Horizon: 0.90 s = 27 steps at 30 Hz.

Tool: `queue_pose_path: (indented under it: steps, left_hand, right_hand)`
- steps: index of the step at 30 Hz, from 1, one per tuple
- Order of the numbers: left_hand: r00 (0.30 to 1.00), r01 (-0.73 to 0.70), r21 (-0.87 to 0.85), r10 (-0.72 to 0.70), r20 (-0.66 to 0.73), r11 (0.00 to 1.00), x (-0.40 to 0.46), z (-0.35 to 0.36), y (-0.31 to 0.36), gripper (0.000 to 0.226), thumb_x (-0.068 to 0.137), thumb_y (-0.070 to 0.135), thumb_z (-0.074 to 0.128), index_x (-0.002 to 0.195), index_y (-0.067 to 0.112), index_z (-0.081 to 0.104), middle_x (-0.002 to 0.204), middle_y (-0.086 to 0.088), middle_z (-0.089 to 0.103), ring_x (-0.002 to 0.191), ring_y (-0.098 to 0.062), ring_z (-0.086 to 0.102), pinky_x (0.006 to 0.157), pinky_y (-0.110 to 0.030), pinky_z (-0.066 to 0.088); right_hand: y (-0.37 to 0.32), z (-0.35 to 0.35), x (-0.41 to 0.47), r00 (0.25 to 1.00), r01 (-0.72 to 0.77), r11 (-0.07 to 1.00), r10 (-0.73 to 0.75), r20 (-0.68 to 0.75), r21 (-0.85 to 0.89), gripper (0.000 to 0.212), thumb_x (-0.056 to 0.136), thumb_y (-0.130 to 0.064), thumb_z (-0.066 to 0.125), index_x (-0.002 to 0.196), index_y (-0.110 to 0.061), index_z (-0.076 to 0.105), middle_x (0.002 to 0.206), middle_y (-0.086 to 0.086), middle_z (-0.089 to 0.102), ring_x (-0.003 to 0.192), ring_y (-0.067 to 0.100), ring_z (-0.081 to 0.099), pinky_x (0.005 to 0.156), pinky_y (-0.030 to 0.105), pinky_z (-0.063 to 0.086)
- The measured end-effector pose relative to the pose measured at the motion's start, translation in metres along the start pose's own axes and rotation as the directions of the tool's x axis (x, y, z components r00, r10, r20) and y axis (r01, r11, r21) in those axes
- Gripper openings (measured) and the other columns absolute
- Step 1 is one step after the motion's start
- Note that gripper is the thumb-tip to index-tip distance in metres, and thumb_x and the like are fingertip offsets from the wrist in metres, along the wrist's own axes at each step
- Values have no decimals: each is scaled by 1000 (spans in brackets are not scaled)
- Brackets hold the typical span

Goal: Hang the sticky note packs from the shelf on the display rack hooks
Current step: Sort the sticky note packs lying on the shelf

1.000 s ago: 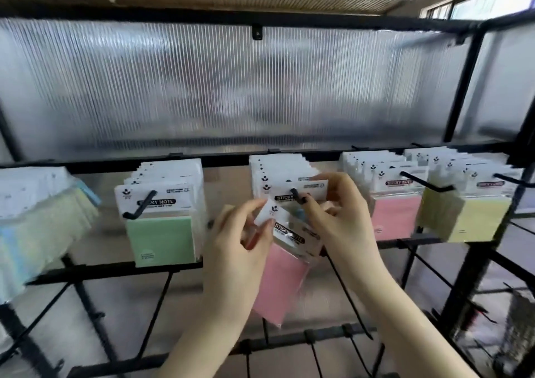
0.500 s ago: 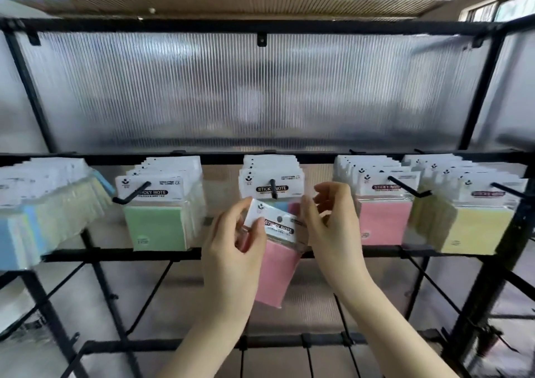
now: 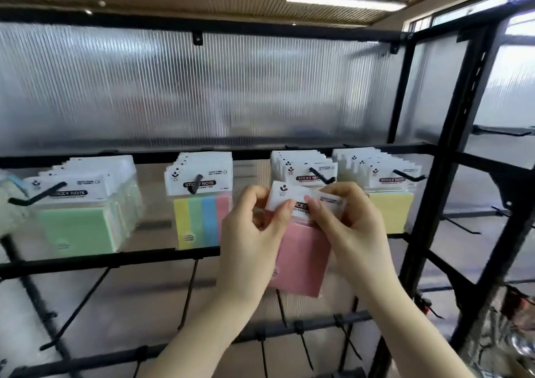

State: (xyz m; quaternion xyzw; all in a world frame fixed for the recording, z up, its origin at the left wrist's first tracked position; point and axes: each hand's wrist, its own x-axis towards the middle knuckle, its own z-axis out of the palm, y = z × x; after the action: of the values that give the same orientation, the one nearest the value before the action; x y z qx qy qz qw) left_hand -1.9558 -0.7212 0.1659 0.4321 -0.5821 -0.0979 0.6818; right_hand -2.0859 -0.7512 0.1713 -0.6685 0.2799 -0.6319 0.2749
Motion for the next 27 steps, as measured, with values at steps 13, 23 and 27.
queue_pose_path:
  steps: [13, 23, 27]
  left_hand:
    - [994, 19, 14, -20, 111, 1000, 32, 41, -2, 37, 90, 27, 62, 77, -4, 46, 68, -20, 46, 64, -29, 42, 59, -37, 36]
    - [994, 47, 202, -25, -109, 978, 27, 45, -42, 32, 81, 26, 72, 102, 18, 49, 92, 7, 52, 81, 0, 50, 71, -7, 40]
    - [990, 128, 234, -112, -82, 964, 28, 47, -60, 30, 82, 30, 71, 98, 15, 50, 91, 2, 56, 80, -11, 55, 71, -22, 48]
  right_hand:
    - [11, -20, 25, 990, 1, 1000, -2, -145, -2, 20, 89, -7, 65, 96, -22, 55, 61, -11, 60, 57, -4, 58, 56, 6, 40]
    - [45, -14, 33, 991, -61, 977, 35, -133, -202, 47, 85, -5, 67, 118, -26, 40, 116, -5, 53, 109, 12, 54, 93, 27, 47]
    - [62, -8, 36, 988, -142, 951, 119, -99, -274, 48, 87, -13, 68, 129, -13, 44, 113, -5, 56, 103, 5, 54, 88, 15, 43]
